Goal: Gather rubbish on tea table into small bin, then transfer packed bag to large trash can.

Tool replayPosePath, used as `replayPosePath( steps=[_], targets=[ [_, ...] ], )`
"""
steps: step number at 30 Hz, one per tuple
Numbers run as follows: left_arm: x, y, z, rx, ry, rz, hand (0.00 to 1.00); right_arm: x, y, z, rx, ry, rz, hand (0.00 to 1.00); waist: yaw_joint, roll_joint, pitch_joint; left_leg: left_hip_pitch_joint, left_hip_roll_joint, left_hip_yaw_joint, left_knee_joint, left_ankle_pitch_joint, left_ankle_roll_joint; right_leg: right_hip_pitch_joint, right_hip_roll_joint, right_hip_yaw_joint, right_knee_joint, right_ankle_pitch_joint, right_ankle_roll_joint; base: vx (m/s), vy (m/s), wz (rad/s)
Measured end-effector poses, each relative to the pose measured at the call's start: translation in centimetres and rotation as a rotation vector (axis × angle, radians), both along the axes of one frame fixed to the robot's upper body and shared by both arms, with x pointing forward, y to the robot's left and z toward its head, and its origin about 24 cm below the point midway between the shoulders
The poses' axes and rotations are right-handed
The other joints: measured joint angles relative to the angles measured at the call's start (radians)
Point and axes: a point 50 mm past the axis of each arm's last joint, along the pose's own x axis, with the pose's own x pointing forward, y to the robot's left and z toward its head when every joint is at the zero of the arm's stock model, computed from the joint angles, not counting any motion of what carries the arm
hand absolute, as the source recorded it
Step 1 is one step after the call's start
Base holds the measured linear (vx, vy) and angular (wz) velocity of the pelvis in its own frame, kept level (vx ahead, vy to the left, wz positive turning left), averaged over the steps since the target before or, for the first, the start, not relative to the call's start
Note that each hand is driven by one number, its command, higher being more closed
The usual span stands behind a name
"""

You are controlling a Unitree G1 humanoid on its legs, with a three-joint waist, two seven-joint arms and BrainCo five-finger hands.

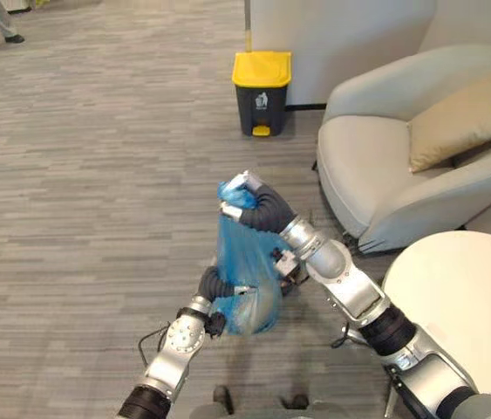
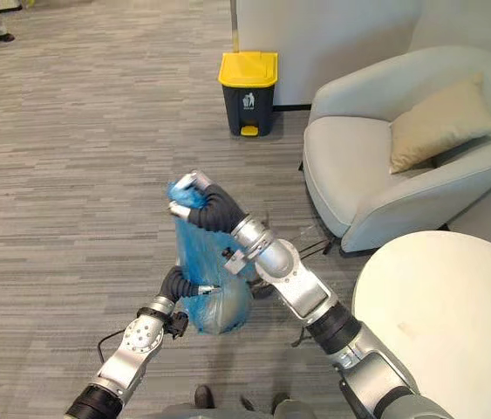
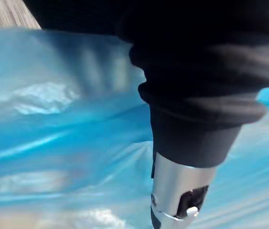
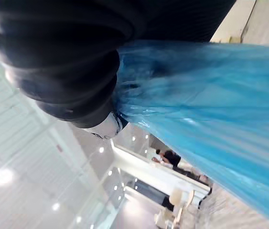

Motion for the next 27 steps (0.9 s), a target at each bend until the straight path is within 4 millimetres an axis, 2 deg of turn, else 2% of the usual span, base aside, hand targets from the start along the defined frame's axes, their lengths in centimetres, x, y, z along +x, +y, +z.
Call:
replayPosePath(
  steps=[5,10,17,18,21,27],
  targets=[
    [-0.1,-1.1,-0.5,0.021,0.022,-0.061,0.0,0.4,0.9,0.2,-0.046,-0.01,0.032,1.0,-0.002,0.001,-0.001,0.019,0.004,0.004,-0.054,0.053,-0.001,-0.005,0.016,0.03,-0.015,0.022,-0.008,-0.1,-0.021,-0.08],
    [0.2,-1.4,-0.8,0.054,0.02,-0.044,0.0,-0.3,2.0,-0.3,-0.052,0.016,0.086,1.0,0.005,0.002,-0.002,0.028,0.013,0.009,-0.081,0.057,-0.006,-0.009,0.037,0.045,-0.025,0.022,-0.008,-0.13,-0.002,-0.08],
    [1.0,-1.7,-0.3,0.052,-0.015,0.062,0.0,-2.2,5.8,-1.5,0.0,0.162,0.252,1.0,0.019,0.003,-0.007,0.018,0.024,-0.016,-0.093,0.083,-0.011,-0.001,0.056,0.038,-0.062,0.05,-0.011,-0.1,-0.006,0.05],
    [1.3,-1.9,-0.1,0.043,-0.022,0.092,1.0,-2.5,6.3,-1.8,0.005,0.187,0.273,1.0,0.021,0.005,-0.013,0.015,0.025,-0.017,-0.094,0.088,-0.012,-0.001,0.058,0.036,-0.068,0.054,-0.01,-0.06,-0.004,0.02],
    [1.6,-2.5,0.3,0.021,-0.038,0.123,1.0,-2.8,6.9,-2.5,0.003,0.235,0.301,1.0,0.029,0.008,-0.03,0.015,0.025,-0.022,-0.094,0.092,-0.013,0.001,0.058,0.034,-0.069,0.058,-0.011,-0.02,-0.001,0.01],
    [2.9,-2.8,1.0,0.028,-0.068,0.134,1.0,-2.8,7.0,-2.5,0.03,0.273,0.315,1.0,0.035,0.008,-0.033,0.014,0.024,-0.029,-0.094,0.096,-0.014,0.017,0.061,0.028,-0.102,0.08,-0.011,-0.01,0.006,0.02]
  ],
)
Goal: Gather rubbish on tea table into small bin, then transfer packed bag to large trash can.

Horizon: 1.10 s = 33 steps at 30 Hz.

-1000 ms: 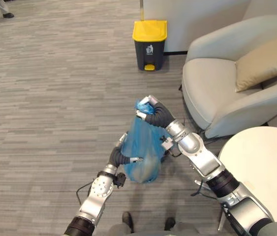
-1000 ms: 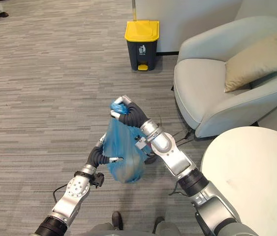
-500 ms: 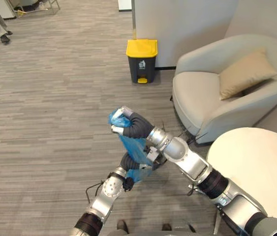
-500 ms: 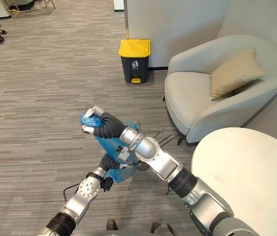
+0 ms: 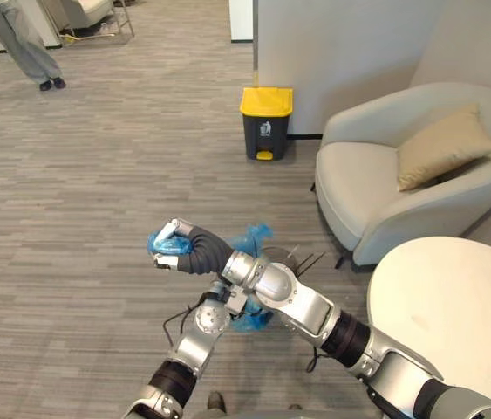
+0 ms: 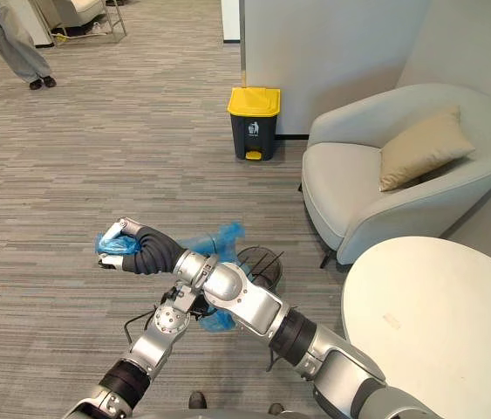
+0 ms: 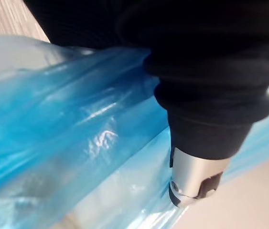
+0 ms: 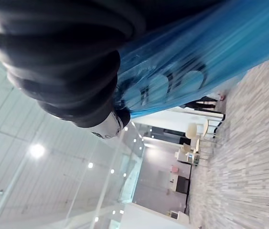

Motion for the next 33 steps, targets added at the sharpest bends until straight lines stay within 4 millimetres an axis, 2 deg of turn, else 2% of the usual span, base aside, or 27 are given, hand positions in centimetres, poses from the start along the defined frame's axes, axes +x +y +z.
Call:
replayPosePath(
  steps=[3,4,9,14,17,18,19,20,23,25,28,29,31,32,33],
  targets=[
    [0.0,0.0,0.0,-0.002,-0.001,0.004,1.0,0.0,0.0,0.0,0.008,0.012,0.001,1.0,0.0,-0.001,-0.001,0.001,0.0,0.004,0.0,0.0,0.0,-0.001,0.0,0.005,-0.002,0.001,0.0,0.01,0.01,-0.04],
    [0.0,0.0,0.0,-0.002,-0.001,0.007,1.0,0.0,0.0,0.0,0.011,0.016,0.003,0.0,0.0,-0.001,-0.001,0.001,0.0,0.006,0.0,0.0,0.0,-0.001,0.0,0.007,-0.002,0.001,0.0,0.03,0.01,-0.07],
    [0.0,0.3,-0.1,-0.017,0.007,0.025,1.0,0.1,-0.1,0.0,0.006,0.008,0.0,0.0,-0.002,-0.002,-0.002,0.001,-0.001,0.019,0.001,0.0,0.0,0.002,0.002,0.018,-0.022,0.015,-0.001,0.02,0.008,-0.07],
    [-1.0,2.3,-1.5,-0.069,0.083,0.133,1.0,0.1,-1.6,-1.5,-0.077,-0.061,-0.083,0.0,-0.019,-0.005,-0.004,0.005,-0.001,0.02,0.001,0.0,0.0,0.006,0.003,0.022,-0.024,0.016,-0.001,0.0,0.002,-0.01],
    [-2.9,5.0,-3.4,-0.114,0.163,0.265,1.0,0.1,-4.7,-3.8,-0.165,-0.1,-0.217,0.0,-0.026,-0.008,-0.006,0.007,-0.001,0.023,0.001,0.0,0.0,0.006,0.003,0.026,-0.024,0.016,-0.001,0.0,0.004,-0.01],
    [-3.8,6.2,-4.0,-0.118,0.188,0.319,1.0,0.3,-6.7,-5.0,-0.223,-0.108,-0.292,0.0,-0.025,-0.01,-0.006,0.011,-0.001,0.024,0.001,0.0,0.0,0.01,0.003,0.028,-0.024,0.015,-0.001,0.0,0.0,0.0],
    [-4.2,6.6,-4.2,-0.123,0.199,0.339,1.0,0.3,-7.5,-5.6,-0.247,-0.103,-0.321,0.0,-0.024,-0.01,-0.006,0.014,-0.001,0.024,0.0,0.0,0.0,0.013,0.003,0.028,-0.024,0.015,-0.001,0.0,0.0,0.0],
    [-5.0,7.7,-4.6,-0.125,0.213,0.38,1.0,0.2,-9.4,-6.7,-0.299,-0.088,-0.381,0.0,-0.025,-0.01,-0.006,0.02,-0.001,0.024,0.0,-0.001,0.0,0.018,0.003,0.029,-0.024,0.014,0.001,0.0,0.0,0.0],
    [-6.5,10.0,-4.7,-0.106,0.219,0.44,1.0,-0.6,-13.7,-8.5,-0.388,-0.059,-0.519,0.0,-0.024,-0.01,-0.006,0.02,0.001,0.024,-0.006,-0.004,0.004,0.018,0.004,0.032,-0.026,0.007,0.012,-0.04,0.009,-0.01],
    [-7.1,11.0,-4.9,-0.092,0.231,0.458,1.0,-1.0,-15.3,-9.3,-0.413,-0.029,-0.566,0.0,-0.026,-0.01,-0.006,0.019,0.001,0.023,-0.006,-0.004,0.004,0.018,0.005,0.032,-0.028,0.006,0.012,-0.02,0.003,0.0],
    [-8.7,13.2,-5.4,-0.059,0.265,0.503,1.0,-2.4,-18.9,-11.2,-0.43,0.101,-0.7,0.0,-0.027,-0.012,-0.004,0.016,-0.001,0.013,-0.007,-0.008,-0.001,0.018,0.003,0.022,-0.029,0.006,0.014,-0.01,0.007,0.06],
    [-9.0,13.6,-5.5,-0.053,0.272,0.51,1.0,-2.6,-19.6,-11.7,-0.431,0.132,-0.722,0.0,-0.027,-0.012,-0.004,0.016,-0.002,0.012,-0.007,-0.008,-0.001,0.018,0.002,0.02,-0.029,0.006,0.015,0.0,0.014,0.13],
    [-10.6,15.1,-6.0,-0.038,0.311,0.548,1.0,-3.9,-23.2,-14.2,-0.454,0.304,-0.84,0.0,-0.032,-0.011,-0.003,0.016,-0.008,0.004,-0.007,-0.012,0.003,0.018,-0.004,0.012,-0.026,0.001,0.021,0.01,0.026,0.12],
    [-10.9,15.4,-6.1,-0.038,0.32,0.553,1.0,-4.2,-23.9,-14.8,-0.459,0.343,-0.865,0.0,-0.032,-0.011,-0.003,0.016,-0.009,0.003,-0.007,-0.012,0.004,0.018,-0.005,0.01,-0.025,0.0,0.023,0.03,0.03,0.12],
    [-11.7,15.9,-6.5,-0.047,0.35,0.57,1.0,-5.0,-25.7,-16.4,-0.484,0.435,-0.932,0.0,-0.032,-0.01,-0.002,0.016,-0.012,-0.002,-0.007,-0.014,0.006,0.019,-0.008,0.007,-0.022,-0.004,0.027,0.03,0.025,0.13]
  ],
)
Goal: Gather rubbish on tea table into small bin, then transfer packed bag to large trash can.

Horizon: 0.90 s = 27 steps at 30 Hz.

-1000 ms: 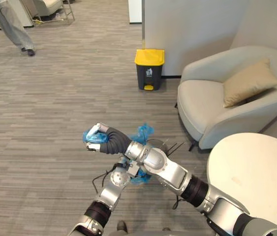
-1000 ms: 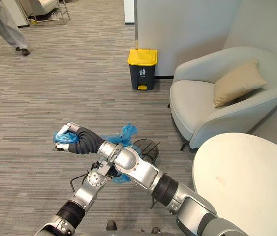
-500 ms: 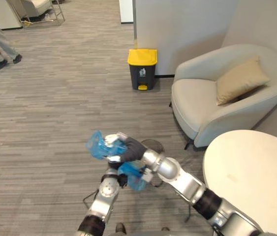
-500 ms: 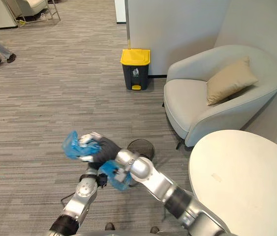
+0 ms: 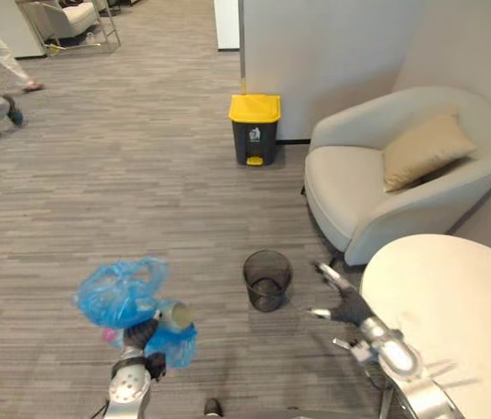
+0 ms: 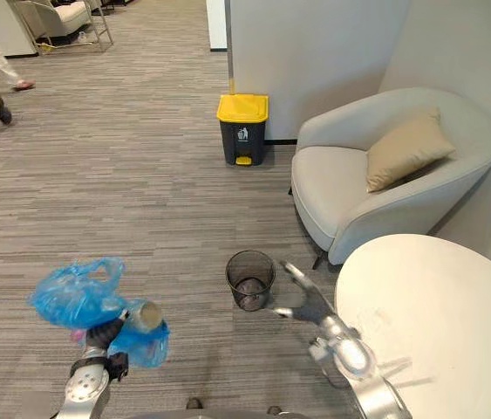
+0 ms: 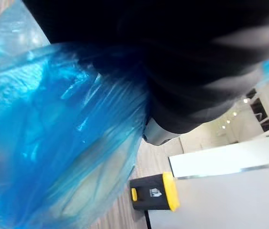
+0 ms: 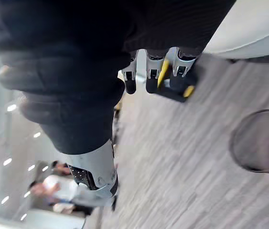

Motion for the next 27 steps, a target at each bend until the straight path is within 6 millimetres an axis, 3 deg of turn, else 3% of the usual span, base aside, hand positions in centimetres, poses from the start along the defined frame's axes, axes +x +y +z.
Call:
replayPosePath(
  steps=[4,10,15,16,17,19,20,22,23,25,26,27],
  targets=[
    [-3.5,1.0,-2.3,-0.055,0.137,0.044,1.0,-3.7,-4.5,-4.6,-0.01,0.244,-0.245,0.0,-0.02,0.007,0.003,-0.002,-0.011,-0.021,0.0,-0.008,0.006,0.002,-0.015,-0.026,0.014,-0.021,0.011,0.03,0.025,0.18],
    [-6.3,0.9,-4.0,-0.103,0.257,0.038,1.0,-7.2,-5.1,-7.5,-0.027,0.406,-0.365,0.0,-0.021,0.005,0.01,-0.019,-0.026,-0.065,0.006,-0.015,0.003,-0.004,-0.033,-0.084,0.055,-0.059,0.02,0.06,0.009,0.22],
    [-5.9,0.6,-4.0,-0.111,0.245,0.034,1.0,-7.0,-3.9,-8.0,-0.01,0.397,-0.393,0.0,-0.019,-0.013,0.049,-0.116,-0.051,-0.119,0.069,-0.021,0.023,-0.026,-0.082,-0.221,0.136,-0.116,0.026,0.03,0.022,0.86],
    [-5.4,0.5,-4.0,-0.114,0.235,0.025,1.0,-7.0,-3.8,-8.0,-0.013,0.396,-0.4,0.0,-0.019,-0.01,0.055,-0.142,-0.041,-0.046,0.102,-0.043,0.045,-0.021,-0.095,-0.27,0.139,-0.122,0.033,0.07,0.044,1.46],
    [-4.7,-0.1,-3.9,-0.122,0.221,0.007,1.0,-7.2,-4.0,-8.1,-0.023,0.401,-0.419,0.0,-0.021,-0.014,0.066,-0.163,-0.009,0.109,0.147,-0.054,0.064,-0.02,-0.116,-0.333,0.149,-0.129,0.044,0.09,0.051,1.45],
    [-4.4,-0.4,-4.0,-0.135,0.213,0.001,1.0,-6.9,-4.2,-8.3,-0.029,0.404,-0.45,0.0,-0.013,-0.006,0.071,-0.175,0.011,0.208,0.162,-0.044,0.066,-0.019,-0.137,-0.37,0.171,-0.131,0.047,0.15,0.079,0.91],
    [-4.4,-0.4,-3.9,-0.134,0.213,0.002,1.0,-6.0,-4.1,-8.1,-0.025,0.385,-0.449,0.0,-0.008,-0.005,0.082,-0.181,0.007,0.22,0.18,-0.039,0.08,-0.017,-0.15,-0.38,0.183,-0.129,0.05,0.15,0.12,0.46],
    [-4.4,0.1,-3.8,-0.12,0.211,0.005,1.0,-4.9,-3.2,-8.0,0.003,0.353,-0.452,0.0,0.014,-0.034,0.107,-0.185,-0.004,0.214,0.232,-0.066,0.106,0.013,-0.168,-0.384,0.175,-0.128,0.063,0.1,0.102,0.22],
    [-4.4,0.1,-3.8,-0.12,0.212,0.004,1.0,-4.6,-2.9,-7.9,0.012,0.347,-0.455,0.0,0.016,-0.039,0.11,-0.188,-0.007,0.207,0.25,-0.084,0.107,0.022,-0.172,-0.388,0.173,-0.13,0.071,0.1,0.086,0.19],
    [-4.4,-0.3,-3.9,-0.133,0.21,0.005,1.0,-4.3,-2.5,-8.0,0.023,0.346,-0.456,0.0,0.029,-0.048,0.119,-0.21,-0.011,0.197,0.336,-0.192,0.096,0.028,-0.208,-0.401,0.219,-0.169,0.11,0.1,0.123,0.14],
    [-4.3,-0.4,-3.8,-0.133,0.205,0.002,1.0,-4.3,-2.5,-8.0,0.022,0.35,-0.458,0.0,0.029,-0.05,0.124,-0.216,-0.013,0.196,0.365,-0.229,0.091,0.021,-0.229,-0.405,0.258,-0.189,0.116,0.08,0.15,0.07],
    [-4.1,-0.6,-3.6,-0.132,0.196,-0.012,1.0,-4.3,-2.6,-8.0,0.018,0.359,-0.46,0.0,0.031,-0.046,0.135,-0.229,-0.018,0.185,0.403,-0.277,0.073,-0.026,-0.278,-0.389,0.416,-0.214,0.098,0.06,0.165,0.17]
  ],
)
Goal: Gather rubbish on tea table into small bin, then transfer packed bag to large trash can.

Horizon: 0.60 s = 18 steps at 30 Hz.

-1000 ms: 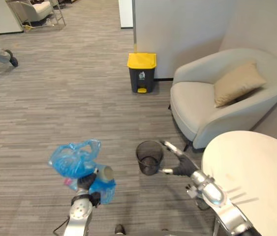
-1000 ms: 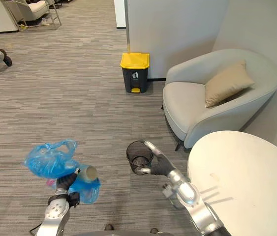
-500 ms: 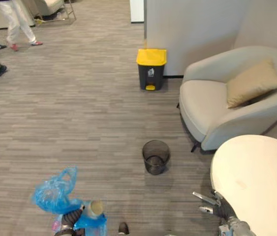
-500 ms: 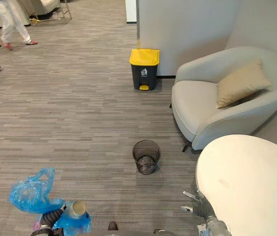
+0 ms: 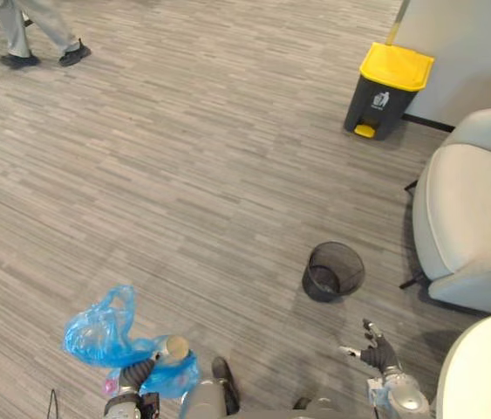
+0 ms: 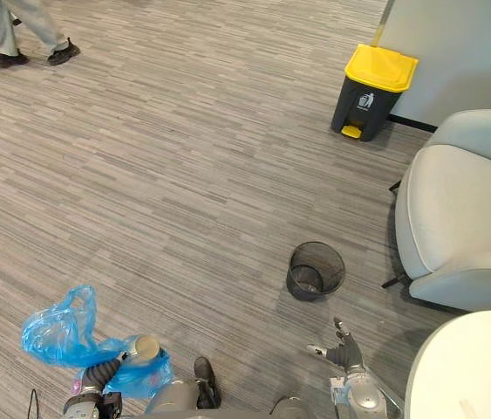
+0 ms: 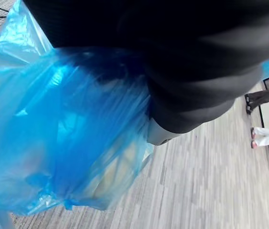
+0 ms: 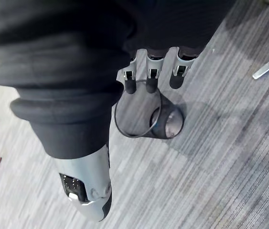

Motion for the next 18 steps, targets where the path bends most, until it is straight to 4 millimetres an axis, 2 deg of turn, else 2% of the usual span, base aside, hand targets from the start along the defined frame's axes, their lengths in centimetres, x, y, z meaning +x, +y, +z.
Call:
replayPosePath(
  steps=[1,2,3,4,6,8,9,10,11,12,13,14,15,16,17,18],
  targets=[
    [0.1,-0.1,0.1,0.003,-0.002,-0.013,1.0,0.0,0.1,-0.1,0.002,0.006,0.002,0.0,-0.003,0.002,0.011,0.008,-0.008,-0.013,0.012,-0.021,0.007,-0.08,-0.055,0.07,0.201,0.027,-0.07,0.07,0.17,0.22],
    [0.2,0.0,0.2,0.009,-0.004,-0.022,1.0,0.0,0.3,-0.1,0.006,0.008,0.003,0.0,-0.009,0.006,0.014,0.021,-0.009,-0.025,0.016,-0.028,0.014,-0.131,-0.069,0.126,0.292,0.059,-0.104,0.15,0.157,0.39],
    [0.5,0.6,0.5,0.031,-0.014,-0.032,1.0,0.0,0.9,-0.3,0.024,0.011,0.004,0.0,-0.022,0.008,0.027,0.032,-0.007,-0.054,0.025,-0.044,0.019,-0.205,-0.056,0.233,0.4,0.033,-0.069,0.22,0.101,0.43],
    [0.7,1.1,0.8,0.052,-0.019,-0.042,1.0,0.1,1.4,-0.4,0.04,0.01,0.008,0.0,-0.026,0.004,0.039,0.049,-0.004,-0.068,0.019,-0.054,0.018,-0.251,-0.035,0.268,0.41,-0.017,-0.053,0.24,0.069,0.35],
    [1.1,1.3,1.0,0.064,-0.028,-0.051,1.0,0.4,1.8,-0.3,0.046,0.002,0.018,0.0,-0.024,-0.01,0.046,0.07,0.003,-0.073,0.012,-0.07,0.006,-0.309,-0.008,0.271,0.354,-0.036,-0.056,0.26,0.001,0.14],
    [2.0,1.0,1.2,0.067,-0.041,-0.081,1.0,0.7,1.7,-0.1,0.042,-0.014,0.017,0.0,-0.029,-0.011,0.048,0.088,0.012,-0.096,0.012,-0.099,-0.019,-0.389,0.012,0.238,0.209,-0.023,-0.04,0.3,-0.042,0.28],
    [2.8,0.6,1.4,0.064,-0.057,-0.102,1.0,0.6,1.7,-0.1,0.041,-0.009,0.02,0.0,-0.035,-0.01,0.049,0.105,0.015,-0.112,0.011,-0.112,-0.043,-0.415,0.014,0.227,0.09,0.018,-0.009,0.29,-0.057,0.4],
    [3.2,0.4,1.4,0.063,-0.066,-0.109,1.0,0.5,1.7,-0.2,0.042,-0.006,0.021,0.0,-0.039,-0.011,0.049,0.119,0.015,-0.119,0.011,-0.119,-0.057,-0.416,0.018,0.231,0.03,0.042,-0.005,0.45,-0.129,0.6],
    [3.6,0.2,1.5,0.069,-0.069,-0.123,1.0,0.3,1.8,-0.3,0.042,0.003,0.025,0.0,-0.047,-0.015,0.047,0.143,0.016,-0.135,0.014,-0.138,-0.078,-0.433,0.012,0.244,0.006,0.071,-0.011,0.34,-0.14,0.65],
    [3.8,0.1,1.5,0.074,-0.071,-0.133,1.0,0.1,1.9,-0.3,0.038,0.008,0.037,0.0,-0.056,-0.015,0.045,0.168,0.021,-0.152,0.016,-0.165,-0.102,-0.443,0.004,0.25,0.046,0.083,-0.032,0.48,-0.238,0.73],
    [3.9,-0.1,1.4,0.069,-0.073,-0.135,1.0,-0.4,1.9,-0.5,0.03,0.025,0.06,0.0,-0.061,-0.004,0.03,0.195,0.051,-0.162,0.016,-0.184,-0.121,-0.447,0.022,0.231,0.084,0.089,-0.057,0.61,-0.291,0.49],
    [3.5,-0.2,1.3,0.064,-0.065,-0.13,1.0,-0.4,2.0,-0.5,0.024,0.027,0.075,0.0,-0.052,0.005,0.013,0.21,0.068,-0.165,0.039,-0.184,-0.13,-0.439,0.047,0.219,0.08,0.083,-0.067,0.78,-0.393,0.42],
    [3.3,-0.1,1.2,0.068,-0.068,-0.117,1.0,-0.4,2.1,-0.4,0.014,0.028,0.1,0.0,-0.056,0.014,0.018,0.162,0.14,-0.163,0.205,-0.172,-0.115,-0.412,0.105,0.225,0.082,0.113,-0.124,0.84,-0.42,0.03],
    [3.3,-0.5,1.1,0.048,-0.068,-0.102,1.0,0.3,1.9,0.0,-0.001,0.008,0.112,0.0,-0.042,0.052,0.023,0.091,0.243,-0.156,0.404,-0.115,-0.052,-0.367,0.177,0.212,0.07,0.073,-0.157,0.69,-0.363,-0.16],
    [3.1,-0.6,0.9,0.044,-0.062,-0.096,1.0,0.8,2.0,0.3,-0.003,-0.01,0.118,0.0,-0.036,0.058,0.026,0.051,0.279,-0.157,0.501,-0.042,-0.002,-0.344,0.205,0.218,0.053,0.059,-0.169,0.68,-0.35,-0.72],
    [2.9,-0.9,0.7,0.032,-0.051,-0.089,1.0,1.6,1.9,0.8,-0.011,-0.045,0.122,0.0,-0.015,0.049,0.036,-0.006,0.304,-0.169,0.636,-0.008,0.002,-0.285,0.241,0.255,0.013,0.046,-0.182,0.67,-0.315,-0.81]
  ],
)
